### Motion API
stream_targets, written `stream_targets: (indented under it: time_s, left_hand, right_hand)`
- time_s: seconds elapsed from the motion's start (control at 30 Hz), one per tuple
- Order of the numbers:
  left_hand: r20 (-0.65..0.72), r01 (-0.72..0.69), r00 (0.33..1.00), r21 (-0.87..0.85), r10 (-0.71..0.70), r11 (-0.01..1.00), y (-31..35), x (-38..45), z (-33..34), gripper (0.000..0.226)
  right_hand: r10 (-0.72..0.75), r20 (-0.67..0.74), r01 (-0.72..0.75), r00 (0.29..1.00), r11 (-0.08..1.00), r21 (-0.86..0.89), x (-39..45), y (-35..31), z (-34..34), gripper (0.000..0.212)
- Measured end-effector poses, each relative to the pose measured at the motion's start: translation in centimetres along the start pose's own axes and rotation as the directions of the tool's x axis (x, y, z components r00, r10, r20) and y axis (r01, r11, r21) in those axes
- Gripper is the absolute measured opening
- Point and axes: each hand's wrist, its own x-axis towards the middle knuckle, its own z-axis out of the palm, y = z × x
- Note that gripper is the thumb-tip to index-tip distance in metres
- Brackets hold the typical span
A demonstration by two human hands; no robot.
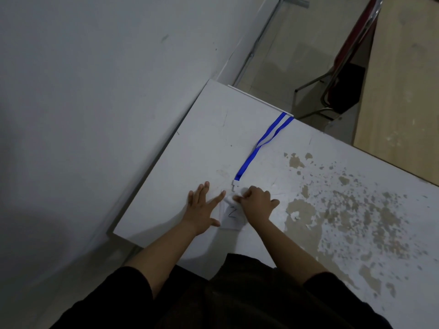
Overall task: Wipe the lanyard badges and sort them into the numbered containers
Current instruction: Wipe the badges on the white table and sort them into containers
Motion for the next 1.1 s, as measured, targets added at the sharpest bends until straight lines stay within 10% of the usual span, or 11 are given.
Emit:
stream_targets:
  time_s: [1.1]
  left_hand:
    - [-0.015,0.024,1.000,-0.026,-0.025,0.999,0.0,0.2,-0.2,0.054]
  right_hand:
    - [-0.128,0.062,0.133,0.990,0.987,-0.086,-6.4,4.3,2.1,0.030]
